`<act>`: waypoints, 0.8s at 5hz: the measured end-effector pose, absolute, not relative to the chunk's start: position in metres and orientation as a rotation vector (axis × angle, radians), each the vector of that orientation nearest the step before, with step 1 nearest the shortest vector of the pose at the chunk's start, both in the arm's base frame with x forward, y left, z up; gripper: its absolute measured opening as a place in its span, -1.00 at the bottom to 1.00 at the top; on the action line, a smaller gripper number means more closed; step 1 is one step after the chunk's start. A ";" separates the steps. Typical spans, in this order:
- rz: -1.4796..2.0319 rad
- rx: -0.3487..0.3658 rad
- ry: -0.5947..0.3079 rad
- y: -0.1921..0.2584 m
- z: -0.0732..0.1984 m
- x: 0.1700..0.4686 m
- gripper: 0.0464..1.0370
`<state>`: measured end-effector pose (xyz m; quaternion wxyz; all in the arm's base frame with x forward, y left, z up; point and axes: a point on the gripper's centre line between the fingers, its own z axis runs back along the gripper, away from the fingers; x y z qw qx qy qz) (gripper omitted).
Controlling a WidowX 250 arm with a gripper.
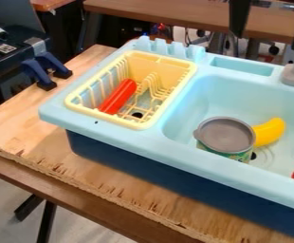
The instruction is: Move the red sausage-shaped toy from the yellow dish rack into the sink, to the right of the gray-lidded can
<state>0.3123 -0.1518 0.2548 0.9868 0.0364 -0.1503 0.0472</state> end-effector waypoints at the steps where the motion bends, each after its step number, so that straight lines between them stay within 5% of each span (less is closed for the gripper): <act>1: 0.084 0.097 -0.265 -0.153 0.241 0.313 0.95; 3: 0.018 0.147 -0.282 -0.071 0.244 0.328 0.95; 4: -0.146 0.105 -0.264 -0.024 0.232 0.334 0.95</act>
